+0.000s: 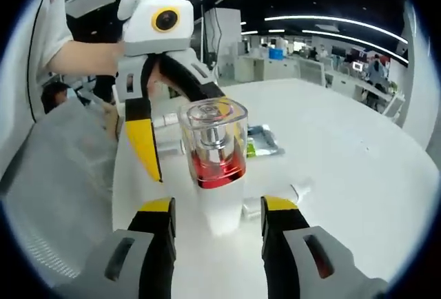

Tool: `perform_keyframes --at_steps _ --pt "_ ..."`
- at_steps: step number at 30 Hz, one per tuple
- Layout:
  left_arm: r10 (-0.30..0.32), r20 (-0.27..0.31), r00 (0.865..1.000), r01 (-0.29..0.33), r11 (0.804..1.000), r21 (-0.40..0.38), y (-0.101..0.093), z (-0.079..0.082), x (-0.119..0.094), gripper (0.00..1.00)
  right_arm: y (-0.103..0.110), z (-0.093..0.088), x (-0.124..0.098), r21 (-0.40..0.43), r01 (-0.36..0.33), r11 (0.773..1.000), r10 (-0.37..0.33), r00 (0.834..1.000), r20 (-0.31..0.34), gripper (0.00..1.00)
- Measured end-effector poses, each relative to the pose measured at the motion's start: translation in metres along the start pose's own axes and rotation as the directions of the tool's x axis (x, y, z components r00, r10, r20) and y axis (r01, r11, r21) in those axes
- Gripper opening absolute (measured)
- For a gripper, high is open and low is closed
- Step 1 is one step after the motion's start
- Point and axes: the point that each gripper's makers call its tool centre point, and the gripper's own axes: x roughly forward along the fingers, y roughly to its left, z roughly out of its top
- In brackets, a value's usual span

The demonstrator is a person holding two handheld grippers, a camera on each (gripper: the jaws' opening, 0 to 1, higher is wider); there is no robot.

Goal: Arrange the skincare products in the storage area until every visible bottle or jar stands upright without overlapping.

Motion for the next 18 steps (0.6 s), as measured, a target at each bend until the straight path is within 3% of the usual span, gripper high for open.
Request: perform_keyframes --at_steps 9,18 --pt "0.048 -0.009 0.999 -0.048 0.998 -0.046 0.002 -0.008 -0.011 0.59 0.004 0.004 -0.015 0.09 0.05 0.995 -0.055 0.997 0.052 0.59" --pt "0.099 0.008 0.995 -0.097 0.988 -0.124 0.0 -0.017 -0.031 0.62 0.012 0.006 -0.02 0.16 0.096 0.982 -0.106 0.993 0.057 0.72"
